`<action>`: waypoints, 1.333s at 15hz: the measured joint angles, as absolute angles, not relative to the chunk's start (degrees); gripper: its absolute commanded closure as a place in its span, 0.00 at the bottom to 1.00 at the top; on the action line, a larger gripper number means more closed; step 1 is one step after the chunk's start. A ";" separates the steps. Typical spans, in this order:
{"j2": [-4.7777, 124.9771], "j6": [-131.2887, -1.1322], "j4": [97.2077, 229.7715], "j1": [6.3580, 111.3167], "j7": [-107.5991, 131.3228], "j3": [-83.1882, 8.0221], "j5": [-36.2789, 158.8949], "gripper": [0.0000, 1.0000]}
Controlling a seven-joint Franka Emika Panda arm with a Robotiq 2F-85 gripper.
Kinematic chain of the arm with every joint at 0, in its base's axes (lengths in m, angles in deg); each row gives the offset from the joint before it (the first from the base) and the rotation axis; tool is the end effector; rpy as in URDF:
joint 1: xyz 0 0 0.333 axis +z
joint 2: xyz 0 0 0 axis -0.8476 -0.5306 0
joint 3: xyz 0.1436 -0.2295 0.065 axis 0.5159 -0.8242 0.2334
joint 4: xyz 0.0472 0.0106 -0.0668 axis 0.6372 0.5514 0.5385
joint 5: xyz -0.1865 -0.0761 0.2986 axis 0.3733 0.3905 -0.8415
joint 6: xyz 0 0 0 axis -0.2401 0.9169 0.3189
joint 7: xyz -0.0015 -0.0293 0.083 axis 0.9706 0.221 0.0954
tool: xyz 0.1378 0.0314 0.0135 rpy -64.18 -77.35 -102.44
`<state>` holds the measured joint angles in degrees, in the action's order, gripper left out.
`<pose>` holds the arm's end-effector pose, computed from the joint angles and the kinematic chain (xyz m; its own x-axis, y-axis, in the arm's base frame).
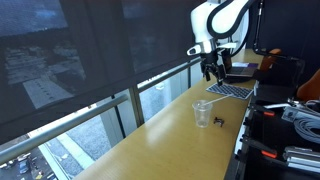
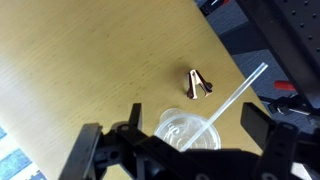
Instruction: Put the straw in the cup
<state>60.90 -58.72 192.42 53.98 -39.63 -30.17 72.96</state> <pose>0.5172 -0.0194 0.2250 0.5382 0.8083 -0.2387 0.8284 -0.5595 -0.0269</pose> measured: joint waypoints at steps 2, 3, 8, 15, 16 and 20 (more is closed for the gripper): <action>61.57 -61.19 192.80 54.28 -44.36 -29.92 72.98 0.00; 61.52 -62.39 192.98 54.28 -47.09 -29.87 72.98 0.00; 61.39 -63.50 193.19 54.27 -50.76 -29.88 72.98 0.00; 60.82 -63.11 194.40 54.28 -56.18 -29.66 72.23 0.00; 60.82 -62.96 195.04 54.28 -58.33 -29.43 72.16 0.00; 61.19 -59.08 195.97 54.28 -70.02 -28.60 69.97 0.00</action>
